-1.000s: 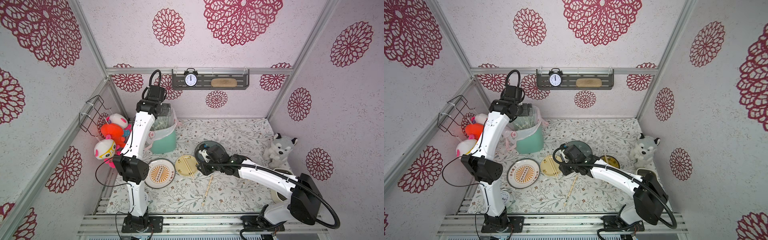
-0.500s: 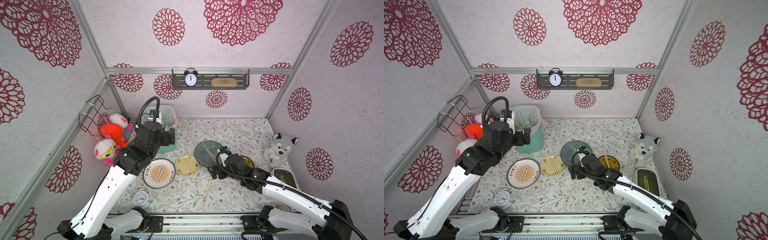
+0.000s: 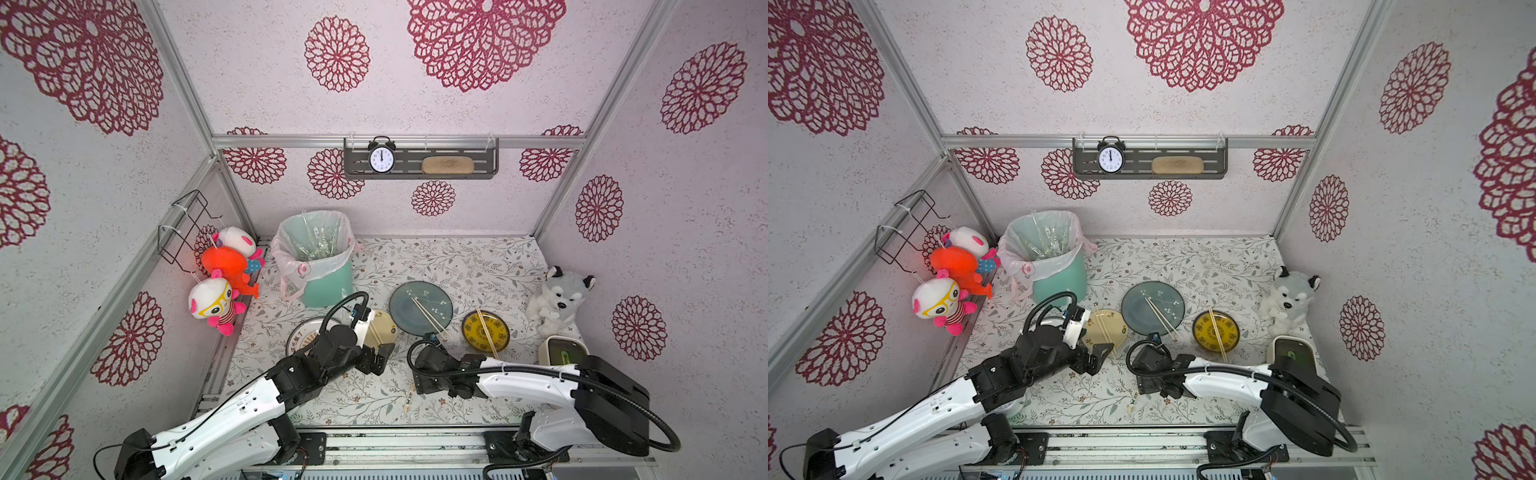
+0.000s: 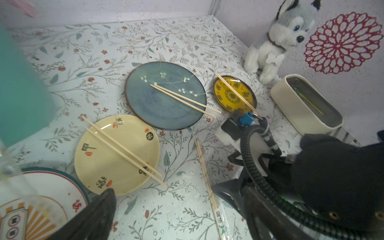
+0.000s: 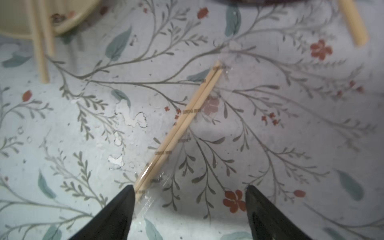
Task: Remove the packaging of disposable chopsticks
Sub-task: Pick up the packet bag from the center of the board.
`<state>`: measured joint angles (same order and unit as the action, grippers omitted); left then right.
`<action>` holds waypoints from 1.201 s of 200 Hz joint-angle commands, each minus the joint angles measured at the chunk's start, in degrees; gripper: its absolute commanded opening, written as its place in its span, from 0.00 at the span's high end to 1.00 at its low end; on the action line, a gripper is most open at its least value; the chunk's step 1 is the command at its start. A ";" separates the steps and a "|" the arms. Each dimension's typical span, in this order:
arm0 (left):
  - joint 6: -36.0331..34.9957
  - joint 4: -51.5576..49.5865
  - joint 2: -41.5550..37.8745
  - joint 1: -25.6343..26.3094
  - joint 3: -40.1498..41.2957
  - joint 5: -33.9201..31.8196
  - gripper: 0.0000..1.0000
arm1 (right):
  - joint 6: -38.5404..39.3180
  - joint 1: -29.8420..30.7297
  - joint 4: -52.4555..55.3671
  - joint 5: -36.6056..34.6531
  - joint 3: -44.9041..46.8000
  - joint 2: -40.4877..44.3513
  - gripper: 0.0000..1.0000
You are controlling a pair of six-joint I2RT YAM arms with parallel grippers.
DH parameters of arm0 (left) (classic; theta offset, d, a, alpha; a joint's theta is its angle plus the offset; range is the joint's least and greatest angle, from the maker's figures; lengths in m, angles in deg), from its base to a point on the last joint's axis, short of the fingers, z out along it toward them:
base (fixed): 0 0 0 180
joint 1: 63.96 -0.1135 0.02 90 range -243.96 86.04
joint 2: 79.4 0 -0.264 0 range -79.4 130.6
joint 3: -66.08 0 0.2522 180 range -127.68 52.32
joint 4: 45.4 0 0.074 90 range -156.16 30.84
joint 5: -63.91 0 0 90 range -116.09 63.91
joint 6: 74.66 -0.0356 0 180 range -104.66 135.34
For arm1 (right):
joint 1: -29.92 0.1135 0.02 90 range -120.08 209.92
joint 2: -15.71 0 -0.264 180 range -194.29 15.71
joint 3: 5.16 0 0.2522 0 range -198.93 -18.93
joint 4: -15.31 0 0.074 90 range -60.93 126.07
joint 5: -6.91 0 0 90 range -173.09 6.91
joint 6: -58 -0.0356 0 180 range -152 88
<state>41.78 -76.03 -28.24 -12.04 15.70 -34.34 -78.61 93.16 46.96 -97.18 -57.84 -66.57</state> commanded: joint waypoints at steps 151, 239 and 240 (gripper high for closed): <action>15.25 -8.37 1.02 3.31 4.34 -18.52 0.31 | -1.98 -0.82 2.16 -0.38 -3.78 -5.97 0.68; 38.11 -27.32 5.66 12.94 5.86 -25.75 0.18 | 3.89 -1.13 0.04 -0.43 -4.82 -2.74 0.36; 38.09 -27.11 5.95 12.94 5.82 -25.58 0.18 | 3.94 -1.11 0.04 -0.48 -4.74 -2.43 0.35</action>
<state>74.46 -102.65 -25.07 0.13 21.14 -59.23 -76.47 91.83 45.54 -97.73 -62.34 -72.50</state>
